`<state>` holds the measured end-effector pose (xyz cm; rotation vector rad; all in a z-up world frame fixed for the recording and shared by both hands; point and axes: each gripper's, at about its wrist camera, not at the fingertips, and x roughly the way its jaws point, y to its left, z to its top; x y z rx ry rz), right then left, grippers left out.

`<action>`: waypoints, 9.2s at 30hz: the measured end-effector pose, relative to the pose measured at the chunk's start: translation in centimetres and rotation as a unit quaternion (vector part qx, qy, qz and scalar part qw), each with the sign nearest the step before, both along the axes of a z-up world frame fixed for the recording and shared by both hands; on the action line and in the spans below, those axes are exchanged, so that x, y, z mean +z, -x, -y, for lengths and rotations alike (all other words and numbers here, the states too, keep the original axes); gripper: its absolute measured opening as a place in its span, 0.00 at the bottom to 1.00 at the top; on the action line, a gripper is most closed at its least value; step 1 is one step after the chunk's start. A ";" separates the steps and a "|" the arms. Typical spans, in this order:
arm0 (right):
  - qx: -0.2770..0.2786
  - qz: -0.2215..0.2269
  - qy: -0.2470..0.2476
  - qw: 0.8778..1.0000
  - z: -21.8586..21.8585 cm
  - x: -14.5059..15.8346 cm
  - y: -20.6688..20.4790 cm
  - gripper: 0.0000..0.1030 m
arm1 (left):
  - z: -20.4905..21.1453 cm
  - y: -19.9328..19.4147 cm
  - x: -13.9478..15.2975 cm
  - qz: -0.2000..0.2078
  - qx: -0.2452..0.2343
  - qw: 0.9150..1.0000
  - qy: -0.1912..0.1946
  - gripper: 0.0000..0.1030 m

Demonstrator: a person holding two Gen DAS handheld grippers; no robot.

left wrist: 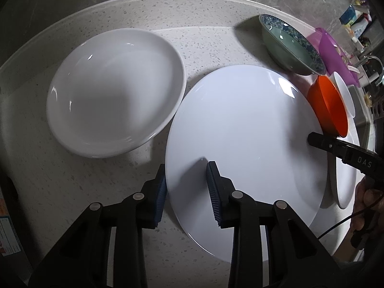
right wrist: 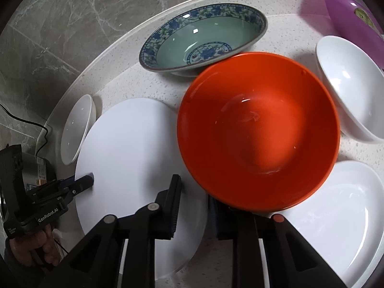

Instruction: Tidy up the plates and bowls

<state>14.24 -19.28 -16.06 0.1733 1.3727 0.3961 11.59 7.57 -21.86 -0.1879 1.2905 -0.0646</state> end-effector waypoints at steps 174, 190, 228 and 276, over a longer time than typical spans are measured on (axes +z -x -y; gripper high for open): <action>0.228 -0.001 -0.102 0.968 10.1 4.6 6.2 0.10 | 15.0 15.1 9.8 0.014 0.138 0.989 0.048 0.14; 0.301 -0.022 -0.065 0.951 -0.6 1.6 11.4 0.09 | 6.2 23.3 5.7 -0.013 0.187 0.981 0.041 0.14; 0.302 0.098 0.020 0.948 -0.6 3.4 12.5 0.61 | 2.0 21.2 7.9 0.063 0.168 0.984 0.014 0.91; 0.247 0.016 0.025 0.969 -24.8 -3.7 -9.4 0.13 | -15.5 -5.4 -0.3 0.016 0.186 0.982 -0.042 0.18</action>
